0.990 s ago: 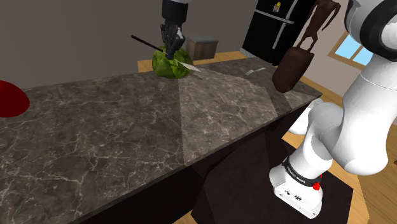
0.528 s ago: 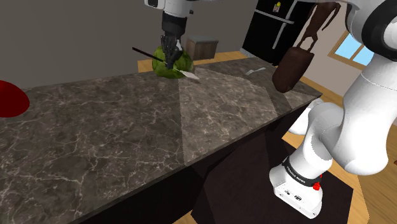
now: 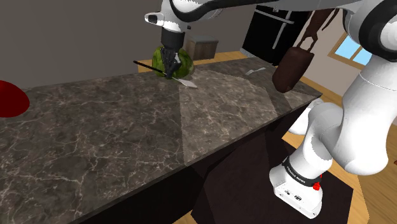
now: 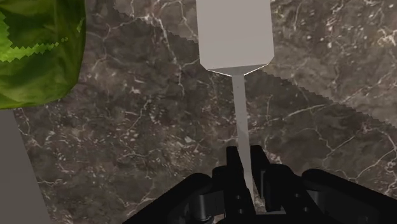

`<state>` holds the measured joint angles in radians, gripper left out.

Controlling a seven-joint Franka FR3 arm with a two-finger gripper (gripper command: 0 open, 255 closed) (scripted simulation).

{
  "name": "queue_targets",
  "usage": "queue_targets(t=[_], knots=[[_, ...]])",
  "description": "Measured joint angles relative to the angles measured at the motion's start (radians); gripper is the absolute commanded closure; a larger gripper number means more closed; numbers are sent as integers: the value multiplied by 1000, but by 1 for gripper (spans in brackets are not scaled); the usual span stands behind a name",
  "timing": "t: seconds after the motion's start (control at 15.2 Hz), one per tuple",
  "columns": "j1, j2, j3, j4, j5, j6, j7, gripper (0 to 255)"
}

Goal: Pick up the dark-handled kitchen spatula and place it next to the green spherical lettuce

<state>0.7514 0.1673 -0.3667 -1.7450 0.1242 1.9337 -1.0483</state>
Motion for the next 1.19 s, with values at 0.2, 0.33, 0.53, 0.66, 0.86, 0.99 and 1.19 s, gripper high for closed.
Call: queue_targets(t=[0.2,0.33,0.53,0.66,0.86,0.99,1.19], knots=[[1,3,1,-37,3,40,-3,255],[1,9,2,-55,6,63,-6,255],[-1,26,3,-77,15,100,-14,255],[-1,32,4,-95,19,123,-17,255],[-1,41,6,-123,25,160,-23,255],[-3,54,7,-134,32,183,-29,255],[-5,73,11,-155,43,221,-37,255]])
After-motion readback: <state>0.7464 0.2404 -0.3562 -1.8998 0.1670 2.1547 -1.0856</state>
